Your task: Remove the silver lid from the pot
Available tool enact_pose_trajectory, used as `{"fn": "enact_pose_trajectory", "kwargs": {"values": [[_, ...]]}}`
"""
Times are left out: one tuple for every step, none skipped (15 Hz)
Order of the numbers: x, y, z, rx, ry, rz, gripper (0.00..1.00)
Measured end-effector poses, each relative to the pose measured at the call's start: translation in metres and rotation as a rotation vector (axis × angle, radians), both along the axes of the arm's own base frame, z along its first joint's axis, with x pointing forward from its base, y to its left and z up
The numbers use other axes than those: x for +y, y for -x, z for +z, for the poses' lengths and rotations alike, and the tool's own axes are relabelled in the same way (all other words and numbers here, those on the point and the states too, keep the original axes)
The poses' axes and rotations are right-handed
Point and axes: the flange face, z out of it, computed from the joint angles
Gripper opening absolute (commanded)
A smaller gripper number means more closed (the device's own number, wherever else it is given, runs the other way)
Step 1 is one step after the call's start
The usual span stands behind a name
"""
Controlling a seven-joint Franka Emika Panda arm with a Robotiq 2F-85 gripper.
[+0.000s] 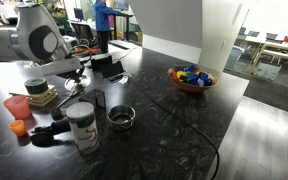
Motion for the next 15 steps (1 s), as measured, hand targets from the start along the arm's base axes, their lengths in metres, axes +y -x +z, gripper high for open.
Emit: {"fn": "enact_pose_trajectory", "kwargs": {"values": [[-0.003, -0.004, -0.008, 0.009, 0.006, -0.005, 0.01], [-0.008, -0.008, -0.015, 0.017, 0.012, -0.013, 0.01], [-0.014, -0.012, -0.022, 0.024, 0.019, -0.023, 0.01], [-0.020, -0.017, -0.028, 0.029, 0.023, -0.034, 0.01], [-0.026, -0.021, -0.032, 0.034, 0.025, -0.045, 0.01], [-0.031, -0.024, -0.036, 0.039, 0.028, -0.054, 0.01], [-0.035, -0.027, -0.040, 0.043, 0.031, -0.061, 0.01], [-0.038, -0.028, -0.044, 0.050, 0.032, -0.067, 0.01], [-0.040, -0.029, -0.049, 0.060, 0.033, -0.071, 0.01], [-0.041, -0.030, -0.053, 0.071, 0.033, -0.076, 0.01], [-0.041, -0.029, -0.058, 0.082, 0.032, -0.077, 0.01], [-0.040, -0.028, -0.061, 0.091, 0.029, -0.077, 0.01], [-0.037, -0.027, -0.065, 0.099, 0.027, -0.076, 0.01], [-0.035, -0.026, -0.066, 0.104, 0.025, -0.073, 0.01], [-0.033, -0.026, -0.067, 0.107, 0.023, -0.071, 0.01]]}}
